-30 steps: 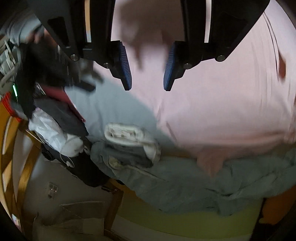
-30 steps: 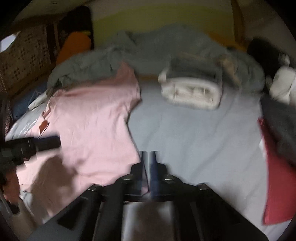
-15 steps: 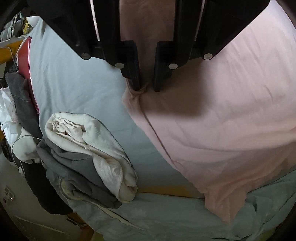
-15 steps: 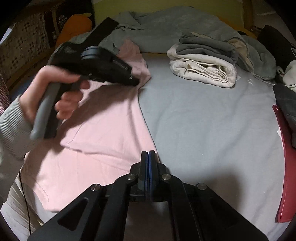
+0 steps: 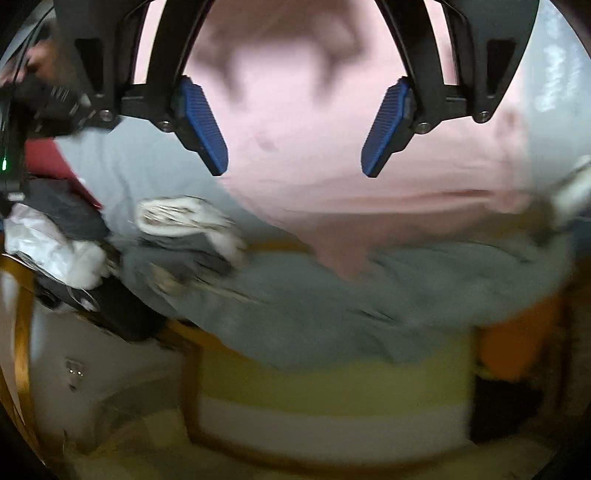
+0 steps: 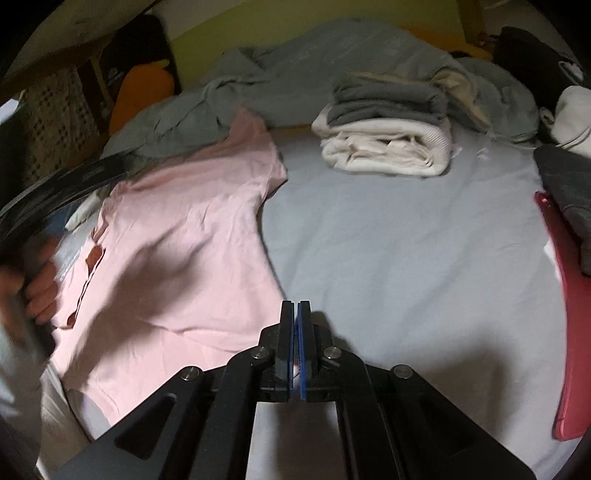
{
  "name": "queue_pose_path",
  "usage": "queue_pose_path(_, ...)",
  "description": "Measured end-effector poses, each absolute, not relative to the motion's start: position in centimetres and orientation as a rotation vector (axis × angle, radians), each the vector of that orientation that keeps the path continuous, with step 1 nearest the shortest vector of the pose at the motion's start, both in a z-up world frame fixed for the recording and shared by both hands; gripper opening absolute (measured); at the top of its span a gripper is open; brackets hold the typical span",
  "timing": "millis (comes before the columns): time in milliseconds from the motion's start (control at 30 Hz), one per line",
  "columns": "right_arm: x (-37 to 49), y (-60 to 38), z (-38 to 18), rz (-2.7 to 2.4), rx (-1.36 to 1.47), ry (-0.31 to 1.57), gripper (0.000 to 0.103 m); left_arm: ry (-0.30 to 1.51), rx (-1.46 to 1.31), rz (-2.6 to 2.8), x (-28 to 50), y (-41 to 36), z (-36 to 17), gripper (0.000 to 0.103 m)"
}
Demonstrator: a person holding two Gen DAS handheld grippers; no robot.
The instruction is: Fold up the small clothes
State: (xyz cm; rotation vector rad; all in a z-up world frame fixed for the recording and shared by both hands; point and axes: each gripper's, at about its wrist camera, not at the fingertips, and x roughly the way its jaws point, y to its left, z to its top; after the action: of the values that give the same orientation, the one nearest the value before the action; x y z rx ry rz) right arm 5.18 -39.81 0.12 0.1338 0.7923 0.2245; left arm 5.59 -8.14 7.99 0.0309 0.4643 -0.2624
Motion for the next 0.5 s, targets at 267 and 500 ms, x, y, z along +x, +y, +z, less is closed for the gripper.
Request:
queue_pose_path(267, 3.6, -40.4, 2.8, 0.121, 0.12, 0.627, 0.035, 0.371, 0.063, 0.003, -1.7, 1.2, 5.8, 0.102)
queue_pose_path(500, 5.0, -36.1, 4.4, 0.239, 0.083, 0.662, 0.041, 0.564, -0.043, 0.129, -1.7, 6.8, 2.7, 0.099)
